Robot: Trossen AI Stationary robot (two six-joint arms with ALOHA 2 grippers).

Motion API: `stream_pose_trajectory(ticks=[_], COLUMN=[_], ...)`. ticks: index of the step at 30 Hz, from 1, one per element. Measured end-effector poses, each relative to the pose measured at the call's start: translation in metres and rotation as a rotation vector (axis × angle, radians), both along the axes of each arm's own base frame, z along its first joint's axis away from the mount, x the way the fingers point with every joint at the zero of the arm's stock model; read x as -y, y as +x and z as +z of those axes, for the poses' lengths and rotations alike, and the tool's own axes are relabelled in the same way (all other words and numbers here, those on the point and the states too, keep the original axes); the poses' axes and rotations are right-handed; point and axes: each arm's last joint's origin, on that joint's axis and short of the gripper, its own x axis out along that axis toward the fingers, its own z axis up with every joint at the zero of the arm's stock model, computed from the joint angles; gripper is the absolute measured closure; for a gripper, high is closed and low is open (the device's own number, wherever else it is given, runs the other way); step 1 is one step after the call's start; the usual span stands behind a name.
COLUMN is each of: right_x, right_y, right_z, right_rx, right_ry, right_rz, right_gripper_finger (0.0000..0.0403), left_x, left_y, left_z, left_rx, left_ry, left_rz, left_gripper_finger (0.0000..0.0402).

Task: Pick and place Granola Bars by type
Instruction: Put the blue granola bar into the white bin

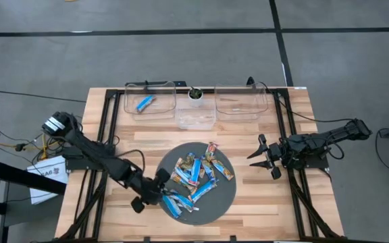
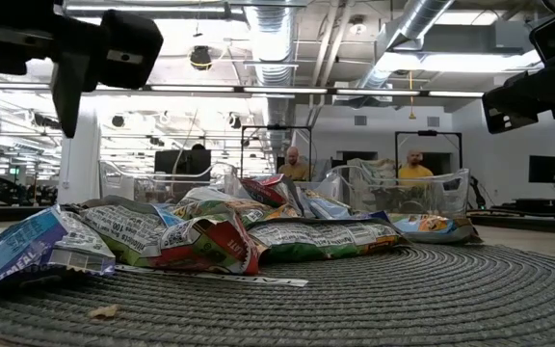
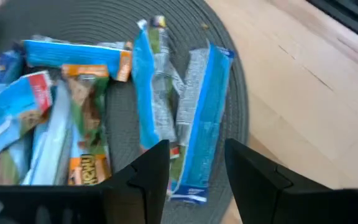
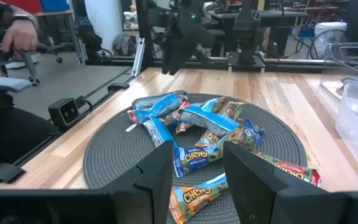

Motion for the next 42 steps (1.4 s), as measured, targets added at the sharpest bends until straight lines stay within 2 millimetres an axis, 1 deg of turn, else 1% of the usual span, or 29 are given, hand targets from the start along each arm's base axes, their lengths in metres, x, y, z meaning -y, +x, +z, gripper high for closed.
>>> stream_pose_trajectory(ticks=[5, 9, 13, 18, 22, 27, 42], right_x=[0.000, 0.000, 0.000, 0.000, 0.000, 0.000, 0.000], right_y=[0.000, 0.000, 0.000, 0.000, 0.000, 0.000, 0.000], right_z=[0.000, 0.000, 0.000, 0.000, 0.000, 0.000, 0.000], right_rx=[0.000, 0.000, 0.000, 0.000, 0.000, 0.000, 0.000], right_ry=[0.000, 0.000, 0.000, 0.000, 0.000, 0.000, 0.000], right_rz=[0.000, 0.000, 0.000, 0.000, 0.000, 0.000, 0.000], right_gripper_finger=[0.0268, 0.0269, 0.0270, 0.0269, 0.0270, 0.0268, 0.0270], left_x=[0.020, 0.032, 0.039, 0.047, 0.048, 0.045, 0.032], left_y=[0.011, 0.019, 0.027, 0.036, 0.039, 0.041, 0.044], left_z=[-0.001, -0.003, -0.009, -0.022, -0.032, -0.040, -0.043], left_rx=[-0.031, -0.038, -0.048, -0.067, -0.082, -0.084, -0.137], left_ry=[0.045, 0.075, 0.113, 0.153, 0.188, 0.265, 0.294], left_rz=[-0.024, -0.029, -0.063, -0.101, -0.122, -0.113, -0.061], left_gripper_finger=[0.0253, 0.0253, 0.0253, 0.0253, 0.0253, 0.0253, 0.0253])
